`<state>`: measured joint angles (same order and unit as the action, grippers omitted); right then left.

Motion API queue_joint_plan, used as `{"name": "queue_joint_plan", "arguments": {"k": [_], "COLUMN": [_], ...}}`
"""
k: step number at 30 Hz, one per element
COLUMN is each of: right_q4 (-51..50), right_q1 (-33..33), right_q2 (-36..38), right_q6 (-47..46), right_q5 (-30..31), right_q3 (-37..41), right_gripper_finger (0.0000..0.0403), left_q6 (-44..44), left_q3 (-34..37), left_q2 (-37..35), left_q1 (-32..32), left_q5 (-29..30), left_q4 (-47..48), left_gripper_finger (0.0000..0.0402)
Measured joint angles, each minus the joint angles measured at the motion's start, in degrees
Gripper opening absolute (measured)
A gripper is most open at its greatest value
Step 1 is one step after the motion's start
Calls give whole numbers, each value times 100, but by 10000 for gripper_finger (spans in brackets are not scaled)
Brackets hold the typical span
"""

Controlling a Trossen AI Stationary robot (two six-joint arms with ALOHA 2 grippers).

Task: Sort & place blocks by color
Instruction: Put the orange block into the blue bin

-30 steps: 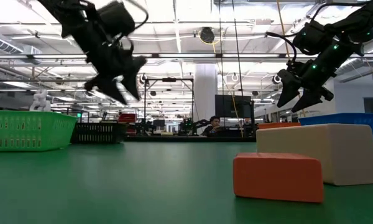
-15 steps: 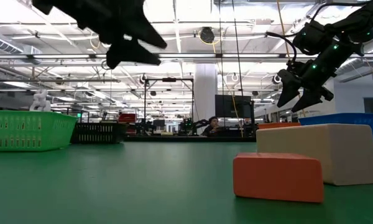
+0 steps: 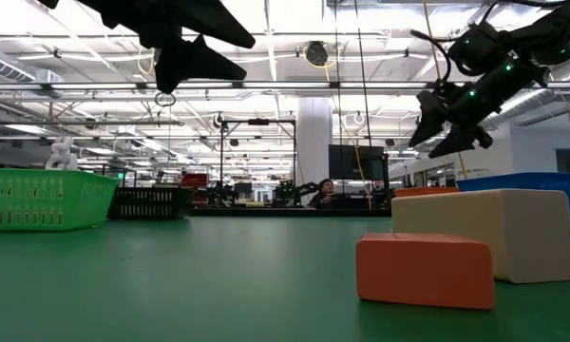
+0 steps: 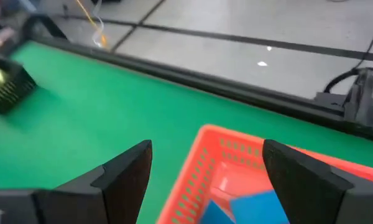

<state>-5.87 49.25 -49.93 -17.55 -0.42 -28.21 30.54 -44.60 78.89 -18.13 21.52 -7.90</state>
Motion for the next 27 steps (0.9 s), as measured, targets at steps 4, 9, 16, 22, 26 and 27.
{"name": "queue_joint_plan", "arguments": {"k": [4,9,16,22,26,27], "right_q4": [304,732,1213,1257,1434,1568], "right_q1": [1,3,-3,-448,-1161,-1365], "right_q2": [0,-2,-2,0,0,0], "right_q6": [-697,-2033,-2538,-2180,-2134,-2242], "right_q5": [16,17,-934,-1928,-2238,-2265], "right_q3": [0,0,0,0,0,0], "right_gripper_finger": [297,297,297,297,297,297], "left_q6": [-25,-27,-34,-267,-352,-353], "left_q3": [0,0,0,0,0,0], "left_q2": [0,0,0,0,0,0], "left_q1": [16,15,15,25,70,86], "left_q5": [142,225,303,318,319,319], "left_q4": [4,35,38,39,39,41], "left_gripper_finger": [218,218,218,218,218,218]}}
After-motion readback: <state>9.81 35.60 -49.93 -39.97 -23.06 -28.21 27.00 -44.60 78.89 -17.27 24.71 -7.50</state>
